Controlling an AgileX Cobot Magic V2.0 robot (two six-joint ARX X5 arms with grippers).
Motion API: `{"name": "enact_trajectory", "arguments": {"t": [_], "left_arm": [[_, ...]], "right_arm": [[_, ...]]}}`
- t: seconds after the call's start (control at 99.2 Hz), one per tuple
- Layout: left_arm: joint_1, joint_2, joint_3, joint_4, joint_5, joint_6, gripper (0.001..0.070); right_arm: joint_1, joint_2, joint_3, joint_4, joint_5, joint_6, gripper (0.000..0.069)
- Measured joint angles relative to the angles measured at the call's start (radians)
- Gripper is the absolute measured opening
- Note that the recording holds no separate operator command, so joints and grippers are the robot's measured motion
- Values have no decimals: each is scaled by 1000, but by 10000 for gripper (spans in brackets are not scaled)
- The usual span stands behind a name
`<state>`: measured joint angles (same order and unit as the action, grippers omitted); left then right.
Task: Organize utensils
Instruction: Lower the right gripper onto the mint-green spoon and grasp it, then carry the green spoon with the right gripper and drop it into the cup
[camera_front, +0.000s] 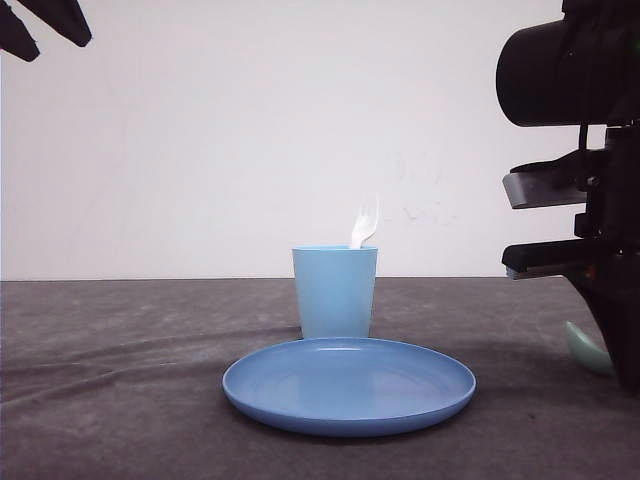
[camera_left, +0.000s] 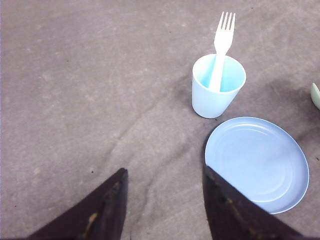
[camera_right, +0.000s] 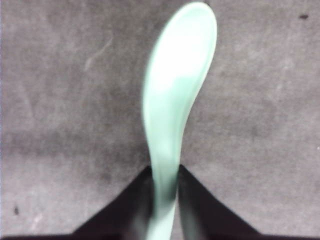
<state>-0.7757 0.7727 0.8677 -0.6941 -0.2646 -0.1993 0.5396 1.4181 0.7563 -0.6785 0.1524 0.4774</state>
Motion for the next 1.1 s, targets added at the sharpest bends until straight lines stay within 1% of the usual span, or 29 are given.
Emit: {"name": "enact_trajectory", "arguments": {"t": [0.202, 0.484, 0.645, 0.827, 0.958, 1.099], "left_arm": [[0, 0, 0, -7, 0, 0, 280], [0, 0, 0, -10, 0, 0, 280], [0, 0, 0, -10, 0, 0, 280], [0, 0, 0, -10, 0, 0, 280], [0, 0, 0, -10, 0, 0, 280], [0, 0, 0, -6, 0, -2, 280]], "right_arm": [[0, 0, 0, 2, 1, 0, 46], [0, -11, 0, 2, 1, -5, 37], [10, -105, 1, 5, 42, -9, 31], [17, -222, 48, 6, 51, -26, 31], [56, -285, 117, 64, 52, -53, 31], [116, -294, 187, 209, 53, -95, 29]]}}
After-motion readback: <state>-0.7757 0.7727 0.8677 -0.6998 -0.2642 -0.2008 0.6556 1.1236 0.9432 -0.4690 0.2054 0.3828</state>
